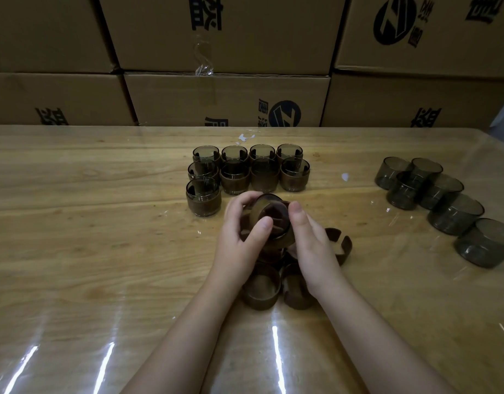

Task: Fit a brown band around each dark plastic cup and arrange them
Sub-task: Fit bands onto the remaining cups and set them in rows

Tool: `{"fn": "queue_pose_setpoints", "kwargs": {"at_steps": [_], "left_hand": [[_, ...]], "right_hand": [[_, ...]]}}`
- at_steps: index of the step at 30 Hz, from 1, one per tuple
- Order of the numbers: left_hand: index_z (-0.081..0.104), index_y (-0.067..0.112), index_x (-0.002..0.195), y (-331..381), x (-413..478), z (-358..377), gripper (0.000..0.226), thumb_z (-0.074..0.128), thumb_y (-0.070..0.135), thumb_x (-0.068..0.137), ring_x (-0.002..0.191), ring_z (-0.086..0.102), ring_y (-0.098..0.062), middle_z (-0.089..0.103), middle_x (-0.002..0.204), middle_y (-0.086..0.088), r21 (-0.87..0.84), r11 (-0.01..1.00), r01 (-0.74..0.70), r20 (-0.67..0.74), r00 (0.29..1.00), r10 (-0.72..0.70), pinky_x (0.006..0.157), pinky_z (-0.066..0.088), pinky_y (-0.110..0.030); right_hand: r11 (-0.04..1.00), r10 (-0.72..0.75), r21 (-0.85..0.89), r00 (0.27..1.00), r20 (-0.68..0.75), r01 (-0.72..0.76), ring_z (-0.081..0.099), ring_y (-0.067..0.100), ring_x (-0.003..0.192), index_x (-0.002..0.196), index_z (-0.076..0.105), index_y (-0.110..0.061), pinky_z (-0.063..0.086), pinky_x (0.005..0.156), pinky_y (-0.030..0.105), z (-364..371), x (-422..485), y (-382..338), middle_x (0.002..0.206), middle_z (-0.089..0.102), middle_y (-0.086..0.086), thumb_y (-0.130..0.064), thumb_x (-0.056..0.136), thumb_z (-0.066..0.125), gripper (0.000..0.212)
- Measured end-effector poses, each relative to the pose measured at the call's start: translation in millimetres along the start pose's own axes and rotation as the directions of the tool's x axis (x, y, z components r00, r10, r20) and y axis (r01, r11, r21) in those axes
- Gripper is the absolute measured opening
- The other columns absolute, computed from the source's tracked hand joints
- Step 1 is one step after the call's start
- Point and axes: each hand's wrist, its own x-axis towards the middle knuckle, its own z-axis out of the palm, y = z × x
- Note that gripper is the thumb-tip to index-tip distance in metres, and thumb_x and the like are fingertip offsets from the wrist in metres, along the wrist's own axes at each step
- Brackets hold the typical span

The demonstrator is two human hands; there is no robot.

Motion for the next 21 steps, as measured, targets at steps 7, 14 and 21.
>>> {"fn": "queue_pose_setpoints", "kwargs": {"at_steps": [7,14,21], "left_hand": [[0.052,0.034,0.112,-0.8,0.2,-1.4,0.036,0.051,0.049,0.078,0.104,0.053,-0.003,0.053,0.112,0.002,0.118,0.99,-0.082,0.008,0.997,0.082,0.091,0.042,-0.018],[0.051,0.025,0.116,-1.0,-1.7,1.4,0.043,0.048,0.047,0.08,0.108,0.048,0.002,0.049,0.115,0.004,0.171,0.979,-0.109,0.021,0.994,0.107,0.095,0.036,-0.012],[0.05,0.021,0.117,0.2,-2.4,3.4,0.044,0.046,0.047,0.082,0.109,0.045,0.012,0.048,0.116,0.003,0.199,0.973,-0.121,0.032,0.993,0.117,0.096,0.034,-0.008]], "right_hand": [[1.0,0.015,-0.001,0.999,-0.029,-0.015,0.065,-0.006,0.093,0.087,0.069,-0.053,0.049,0.073,0.009,0.4,0.7,0.9,0.096,0.071,-0.02,-0.068,0.084,0.037,0.036],[1.0,0.0,0.014,0.997,-0.083,0.001,0.063,-0.012,0.087,0.092,0.067,-0.037,0.045,0.067,0.003,-0.9,2.1,2.7,0.089,0.071,-0.026,-0.059,0.085,0.035,0.04],[1.0,-0.005,0.014,0.992,-0.129,0.007,0.065,-0.005,0.09,0.097,0.066,-0.033,0.049,0.074,0.009,-1.0,3.5,7.9,0.093,0.072,-0.018,-0.06,0.084,0.032,0.045]]}}
